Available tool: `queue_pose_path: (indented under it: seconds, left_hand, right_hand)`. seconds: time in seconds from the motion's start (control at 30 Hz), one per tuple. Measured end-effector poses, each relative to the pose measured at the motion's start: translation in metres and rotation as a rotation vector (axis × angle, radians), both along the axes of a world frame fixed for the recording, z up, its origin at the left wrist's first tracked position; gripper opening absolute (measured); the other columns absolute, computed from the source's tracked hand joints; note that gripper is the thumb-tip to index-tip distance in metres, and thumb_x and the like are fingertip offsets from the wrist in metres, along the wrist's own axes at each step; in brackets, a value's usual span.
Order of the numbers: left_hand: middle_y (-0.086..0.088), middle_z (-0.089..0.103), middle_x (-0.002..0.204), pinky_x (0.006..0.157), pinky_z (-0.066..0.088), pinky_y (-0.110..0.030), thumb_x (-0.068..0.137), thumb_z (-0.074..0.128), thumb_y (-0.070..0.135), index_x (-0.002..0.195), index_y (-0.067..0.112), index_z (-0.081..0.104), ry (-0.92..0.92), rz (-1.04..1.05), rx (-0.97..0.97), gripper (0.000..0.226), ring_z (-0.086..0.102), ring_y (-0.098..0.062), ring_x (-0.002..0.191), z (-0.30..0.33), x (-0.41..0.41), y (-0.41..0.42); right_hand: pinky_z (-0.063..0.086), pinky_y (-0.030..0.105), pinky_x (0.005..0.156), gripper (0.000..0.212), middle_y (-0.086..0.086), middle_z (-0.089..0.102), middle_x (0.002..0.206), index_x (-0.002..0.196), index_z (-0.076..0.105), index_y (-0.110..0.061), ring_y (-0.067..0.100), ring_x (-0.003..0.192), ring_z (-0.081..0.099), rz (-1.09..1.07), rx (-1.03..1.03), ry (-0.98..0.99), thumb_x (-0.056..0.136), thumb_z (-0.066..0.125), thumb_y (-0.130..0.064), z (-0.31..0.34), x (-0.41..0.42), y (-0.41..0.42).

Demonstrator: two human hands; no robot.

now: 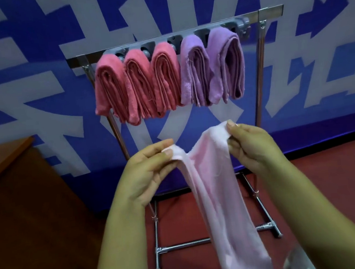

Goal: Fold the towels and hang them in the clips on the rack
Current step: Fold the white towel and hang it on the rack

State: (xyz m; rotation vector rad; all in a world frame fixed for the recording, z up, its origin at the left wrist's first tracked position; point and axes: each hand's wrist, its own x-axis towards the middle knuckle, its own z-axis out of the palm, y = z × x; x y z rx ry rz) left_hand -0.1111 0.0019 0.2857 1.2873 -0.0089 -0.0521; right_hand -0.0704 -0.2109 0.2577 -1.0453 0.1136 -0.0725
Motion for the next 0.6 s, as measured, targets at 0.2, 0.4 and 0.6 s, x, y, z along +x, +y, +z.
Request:
queue_pose_path:
  seconds: [0.2,0.4,0.6]
  left_hand:
    - [-0.004,0.074,0.103,0.085,0.055,-0.023,0.078,0.06,-0.013,0.106,0.016,0.067,-0.159,-0.115,0.249,0.041,0.069,-0.014,0.098,0.017,-0.025,-0.024]
    - [-0.002,0.076,0.082,0.068,0.057,-0.021,0.086,0.062,0.002,0.089,0.013,0.073,-0.292,0.04,0.415,0.016,0.073,-0.012,0.078,0.025,-0.041,-0.041]
    - [-0.013,0.067,0.071,0.063,0.056,-0.031,0.082,0.07,0.021,0.077,0.015,0.066,-0.337,0.122,0.579,0.009,0.066,-0.019,0.063,0.024,-0.042,-0.038]
  right_hand:
    - [0.058,0.031,0.078,0.021,0.006,0.073,0.084,0.093,0.067,-0.011,0.018,0.081,0.07,0.133,-0.435,-0.237,0.098,0.047,-0.015,0.032,-0.044,0.023]
    - [0.057,0.036,0.083,0.01,-0.002,0.076,0.084,0.091,0.074,-0.017,0.011,0.084,0.071,0.067,-0.644,-0.347,0.086,0.066,-0.019,0.04,-0.067,0.028]
    - [0.057,0.021,0.069,0.01,0.005,0.075,0.08,0.09,0.074,-0.012,0.013,0.077,0.072,0.15,-0.533,-0.332,0.085,0.066,-0.014,0.043,-0.073,0.028]
